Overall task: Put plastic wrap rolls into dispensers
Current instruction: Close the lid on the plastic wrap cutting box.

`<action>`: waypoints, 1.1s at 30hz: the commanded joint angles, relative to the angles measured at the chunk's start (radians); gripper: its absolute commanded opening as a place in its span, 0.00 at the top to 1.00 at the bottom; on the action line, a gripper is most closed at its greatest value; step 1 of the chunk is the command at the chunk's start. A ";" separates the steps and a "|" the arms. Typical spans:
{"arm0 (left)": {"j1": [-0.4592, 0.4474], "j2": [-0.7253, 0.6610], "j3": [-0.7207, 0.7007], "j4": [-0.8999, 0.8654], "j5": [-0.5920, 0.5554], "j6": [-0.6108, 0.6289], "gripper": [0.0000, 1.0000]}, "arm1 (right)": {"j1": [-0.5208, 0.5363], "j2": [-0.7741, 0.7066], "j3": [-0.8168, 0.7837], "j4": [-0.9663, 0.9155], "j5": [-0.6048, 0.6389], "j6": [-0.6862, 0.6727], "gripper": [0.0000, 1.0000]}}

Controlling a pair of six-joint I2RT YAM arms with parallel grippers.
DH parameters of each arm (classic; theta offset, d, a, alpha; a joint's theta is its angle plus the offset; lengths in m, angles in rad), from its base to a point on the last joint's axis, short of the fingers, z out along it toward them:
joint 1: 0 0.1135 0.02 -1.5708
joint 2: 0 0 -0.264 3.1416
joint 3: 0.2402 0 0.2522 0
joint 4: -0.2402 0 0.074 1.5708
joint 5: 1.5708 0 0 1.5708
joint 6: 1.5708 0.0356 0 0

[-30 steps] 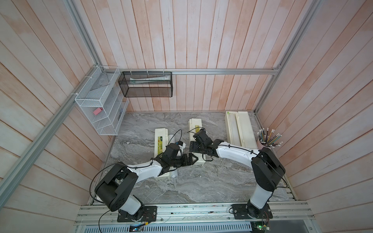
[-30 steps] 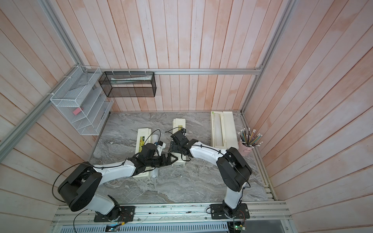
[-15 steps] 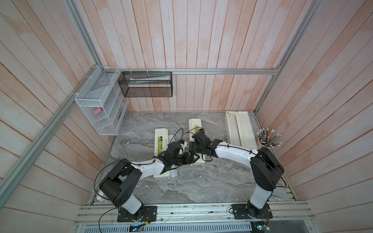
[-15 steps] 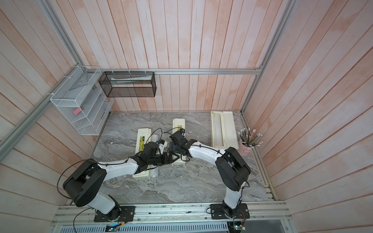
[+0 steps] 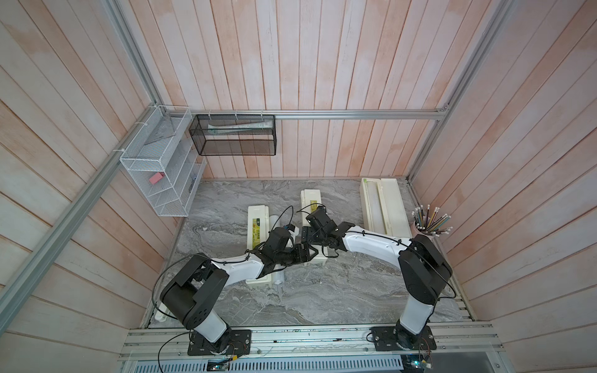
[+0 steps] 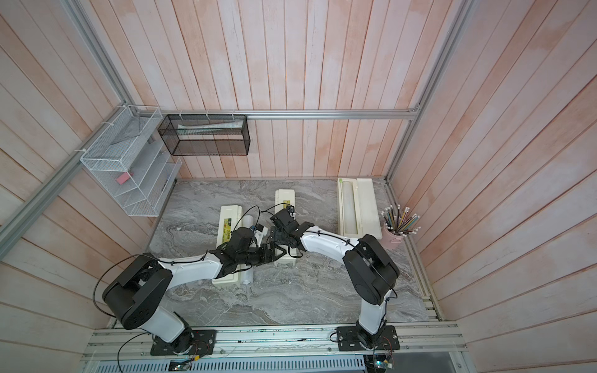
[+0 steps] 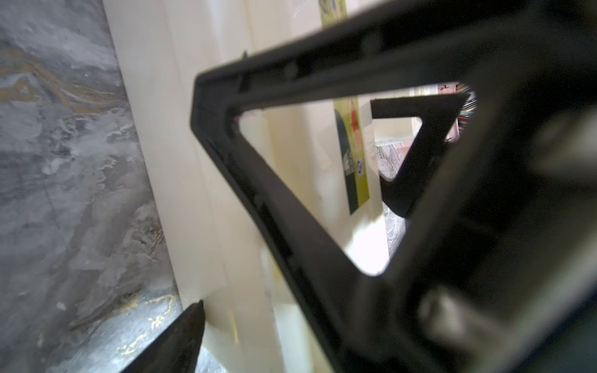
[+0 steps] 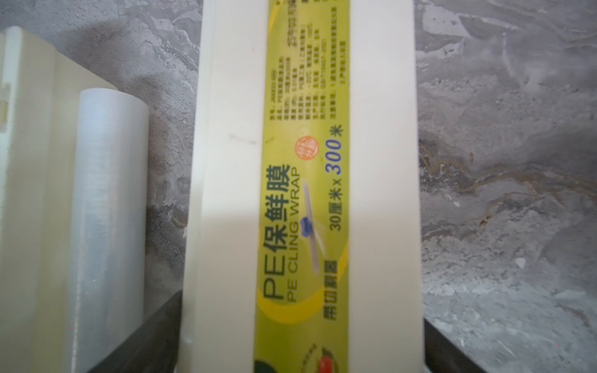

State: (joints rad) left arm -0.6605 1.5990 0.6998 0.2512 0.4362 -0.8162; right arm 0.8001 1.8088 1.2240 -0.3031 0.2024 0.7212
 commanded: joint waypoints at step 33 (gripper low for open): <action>-0.013 0.058 -0.030 0.041 -0.015 -0.028 0.25 | 0.017 0.047 0.004 0.023 -0.070 -0.022 0.09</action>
State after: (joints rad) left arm -0.6582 1.6127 0.6895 0.3046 0.4301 -0.8356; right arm 0.7956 1.8179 1.2316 -0.3012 0.2039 0.7059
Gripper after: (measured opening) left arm 0.755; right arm 0.914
